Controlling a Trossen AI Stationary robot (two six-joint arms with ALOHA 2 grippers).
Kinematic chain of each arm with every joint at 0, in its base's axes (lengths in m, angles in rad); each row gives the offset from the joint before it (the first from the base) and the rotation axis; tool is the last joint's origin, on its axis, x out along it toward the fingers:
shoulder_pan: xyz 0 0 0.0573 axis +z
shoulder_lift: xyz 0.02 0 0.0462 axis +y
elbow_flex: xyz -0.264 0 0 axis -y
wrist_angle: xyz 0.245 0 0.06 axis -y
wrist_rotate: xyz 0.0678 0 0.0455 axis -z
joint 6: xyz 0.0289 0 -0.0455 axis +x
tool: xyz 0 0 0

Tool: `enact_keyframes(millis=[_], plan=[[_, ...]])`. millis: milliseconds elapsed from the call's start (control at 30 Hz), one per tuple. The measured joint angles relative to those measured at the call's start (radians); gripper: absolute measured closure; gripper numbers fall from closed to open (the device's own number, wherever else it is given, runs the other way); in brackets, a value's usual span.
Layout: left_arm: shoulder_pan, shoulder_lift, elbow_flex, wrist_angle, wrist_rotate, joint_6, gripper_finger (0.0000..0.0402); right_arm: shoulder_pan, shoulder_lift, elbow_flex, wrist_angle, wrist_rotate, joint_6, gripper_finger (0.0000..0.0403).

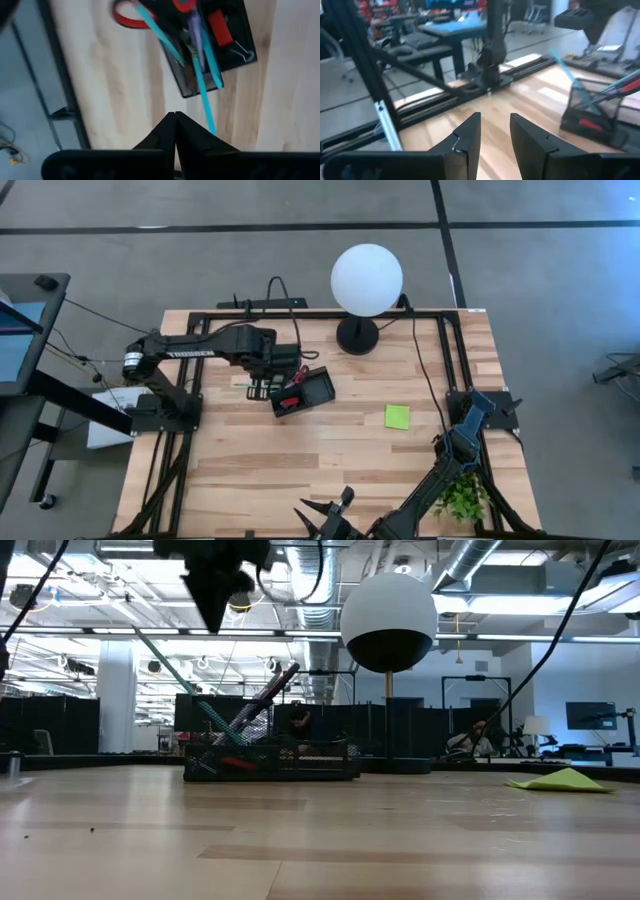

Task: Pick and place office supplies into organizer
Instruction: Put the blue pencil into the black desk organizer

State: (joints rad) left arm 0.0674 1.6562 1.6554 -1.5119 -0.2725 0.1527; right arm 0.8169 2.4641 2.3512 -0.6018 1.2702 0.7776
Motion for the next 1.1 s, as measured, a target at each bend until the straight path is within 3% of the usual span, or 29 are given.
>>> enact_keyframes(millis=[200, 367, 500, 633, 733, 867, 1000, 1100], plan=[[-0.056, -0.086, 0.133, -0.052, -0.053, -0.153, 0.0401, 0.057, 0.0, 0.0, -0.049, 0.175, 0.025, 0.0305], [-0.187, -0.272, 0.068, -0.031, -0.113, -0.369, 0.0401, 0.095, 0.0, 0.0, -0.11, 0.219, 0.112, 0.0305], [-0.385, -0.478, -0.16, 0.057, -0.216, -0.615, 0.0401, 0.101, 0.0, 0.0, -0.11, 0.217, 0.113, 0.0305], [-0.611, -0.707, -0.524, 0.258, -0.324, -0.879, 0.0401, 0.098, 0.0, 0.0, -0.11, 0.197, 0.116, 0.0305], [-0.705, -0.834, -0.801, 0.422, -0.343, -0.995, 0.0401, 0.099, 0.0, 0.0, -0.11, 0.195, 0.116, 0.0305], [-0.714, -0.95, -1.019, 0.542, -0.427, -1.054, 0.0401, 0.093, 0.0, 0.0, -0.109, 0.194, 0.116, 0.0305], [-0.667, -1.026, -1.091, 0.533, -0.462, -1.084, 0.0401, 0.08, 0.0, 0.0, -0.103, 0.194, 0.115, 0.0305], [-0.624, -1.071, -1.099, 0.535, -0.479, -1.024, 0.0401, 0.07, 0.0, 0.0, -0.102, 0.194, 0.114, 0.0305]])
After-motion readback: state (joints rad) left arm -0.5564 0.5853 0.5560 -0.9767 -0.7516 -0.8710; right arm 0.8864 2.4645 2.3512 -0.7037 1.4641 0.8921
